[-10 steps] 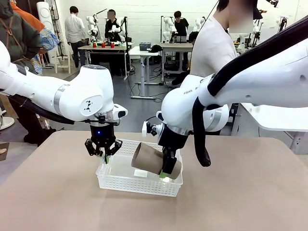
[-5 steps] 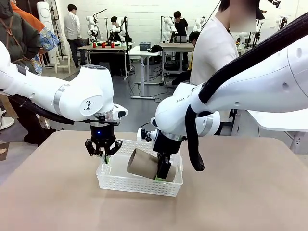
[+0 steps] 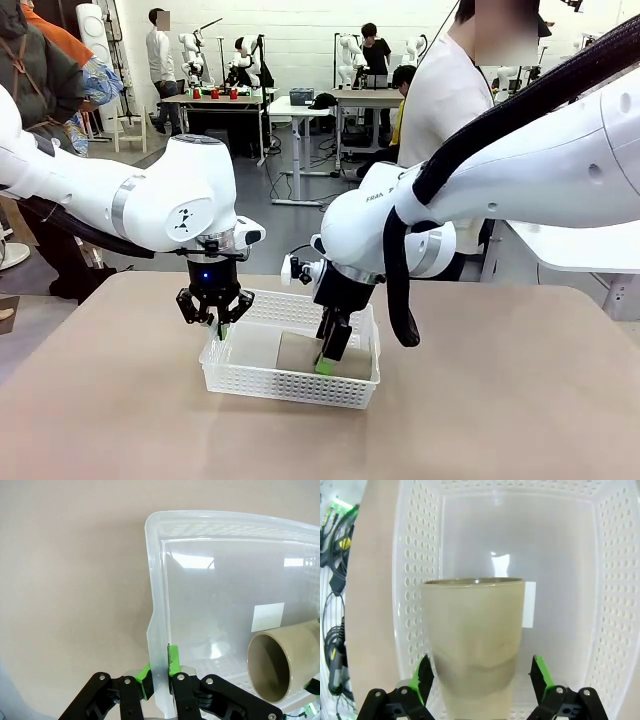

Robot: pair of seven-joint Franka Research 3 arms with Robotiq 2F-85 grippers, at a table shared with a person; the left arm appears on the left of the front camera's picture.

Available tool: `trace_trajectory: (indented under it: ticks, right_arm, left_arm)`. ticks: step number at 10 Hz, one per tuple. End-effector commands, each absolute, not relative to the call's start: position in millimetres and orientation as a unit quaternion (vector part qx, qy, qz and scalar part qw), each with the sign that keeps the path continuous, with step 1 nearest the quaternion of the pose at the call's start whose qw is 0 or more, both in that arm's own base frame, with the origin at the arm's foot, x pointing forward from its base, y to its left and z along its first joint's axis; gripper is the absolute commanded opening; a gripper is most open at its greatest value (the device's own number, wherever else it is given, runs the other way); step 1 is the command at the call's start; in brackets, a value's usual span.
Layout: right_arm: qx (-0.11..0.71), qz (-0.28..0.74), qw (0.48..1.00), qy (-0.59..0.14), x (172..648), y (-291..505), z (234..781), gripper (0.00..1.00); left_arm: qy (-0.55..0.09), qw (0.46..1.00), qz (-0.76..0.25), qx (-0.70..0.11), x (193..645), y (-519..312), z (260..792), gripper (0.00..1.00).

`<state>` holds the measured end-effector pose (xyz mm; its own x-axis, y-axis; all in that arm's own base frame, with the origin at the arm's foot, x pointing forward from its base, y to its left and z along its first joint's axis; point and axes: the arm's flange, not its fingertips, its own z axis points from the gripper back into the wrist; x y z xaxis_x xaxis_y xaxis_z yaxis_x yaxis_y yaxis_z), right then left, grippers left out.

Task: Clean and organize the cups into the basket.
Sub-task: Pick up the Organizing basket and move it to the center of the table, then pick up the Reusable plastic cup from the right side of the table and place it inside the Organizing basket.

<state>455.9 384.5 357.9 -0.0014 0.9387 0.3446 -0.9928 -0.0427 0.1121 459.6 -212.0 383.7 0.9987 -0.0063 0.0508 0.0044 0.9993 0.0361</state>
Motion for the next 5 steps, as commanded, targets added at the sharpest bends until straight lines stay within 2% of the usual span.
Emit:
trace_trajectory:
  ticks: [1,3,5]
  right_arm:
    - [0.222,0.696,0.667,-0.144,449.6,350.6,402.9,1.0]
    - [0.333,0.662,0.618,-0.263,441.2,274.2,474.5,1.0]
    - [0.393,0.632,0.581,-0.329,434.8,185.0,505.8,1.0]
  left_arm:
    - [-0.028,0.999,-0.003,0.017,460.3,-213.8,382.8,0.0]
    - [-0.028,0.999,-0.003,0.017,460.3,-213.8,382.8,0.0]
    - [-0.028,0.999,-0.003,0.017,460.3,-213.8,382.8,0.0]
